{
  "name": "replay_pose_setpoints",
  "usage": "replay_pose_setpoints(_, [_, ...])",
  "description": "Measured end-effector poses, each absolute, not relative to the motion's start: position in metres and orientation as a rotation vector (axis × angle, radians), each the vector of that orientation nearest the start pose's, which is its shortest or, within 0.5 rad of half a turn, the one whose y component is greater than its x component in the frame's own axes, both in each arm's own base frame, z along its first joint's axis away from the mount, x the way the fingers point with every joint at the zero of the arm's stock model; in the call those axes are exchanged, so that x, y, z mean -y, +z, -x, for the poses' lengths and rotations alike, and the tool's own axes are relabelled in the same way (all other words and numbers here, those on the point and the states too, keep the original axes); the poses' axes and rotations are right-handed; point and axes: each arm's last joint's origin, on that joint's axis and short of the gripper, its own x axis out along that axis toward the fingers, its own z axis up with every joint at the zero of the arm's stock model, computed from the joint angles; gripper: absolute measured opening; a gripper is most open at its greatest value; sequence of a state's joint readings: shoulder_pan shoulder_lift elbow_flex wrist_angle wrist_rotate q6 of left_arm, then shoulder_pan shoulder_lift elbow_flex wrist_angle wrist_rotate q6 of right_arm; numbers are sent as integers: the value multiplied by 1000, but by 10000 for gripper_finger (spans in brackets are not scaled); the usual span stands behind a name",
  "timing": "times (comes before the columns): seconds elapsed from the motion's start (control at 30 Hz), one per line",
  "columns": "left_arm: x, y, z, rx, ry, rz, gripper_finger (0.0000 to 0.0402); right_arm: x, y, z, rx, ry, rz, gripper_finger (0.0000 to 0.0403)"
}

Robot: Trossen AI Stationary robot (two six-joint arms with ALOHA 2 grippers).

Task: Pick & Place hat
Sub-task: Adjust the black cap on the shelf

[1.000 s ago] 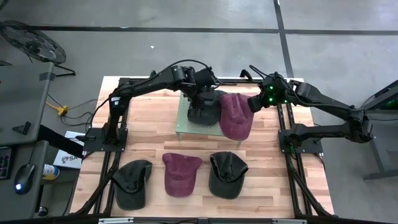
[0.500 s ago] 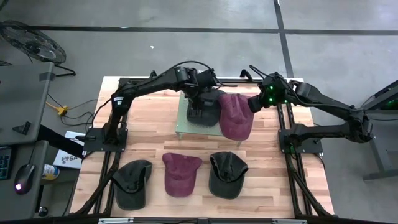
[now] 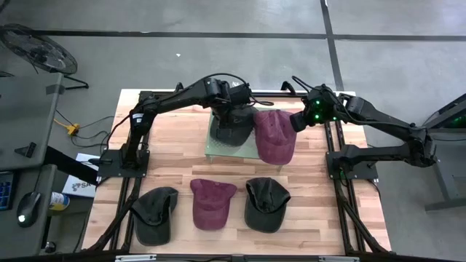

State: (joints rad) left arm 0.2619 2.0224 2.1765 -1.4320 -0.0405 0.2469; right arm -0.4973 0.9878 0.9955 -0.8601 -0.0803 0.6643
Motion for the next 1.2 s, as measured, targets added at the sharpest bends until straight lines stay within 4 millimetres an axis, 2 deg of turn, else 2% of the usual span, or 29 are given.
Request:
replay_pose_setpoints(0.43, [-101, 343, -375, -1366, 215, 112, 2, 85, 313, -162, -667, -654, -860, 0])
replay_pose_setpoints(0.77, [-88, 343, -377, -1353, 168, 224, 1, 85, 313, -162, -669, -651, -851, 0])
replay_pose_setpoints(0.97, [-88, 343, -378, -1348, 183, 270, 1, 85, 313, -162, -670, -651, -851, 0])
replay_pose_setpoints(1.2, [-88, 365, -377, -1264, 190, 275, 1, 85, 313, -162, -669, -651, -851, 0])
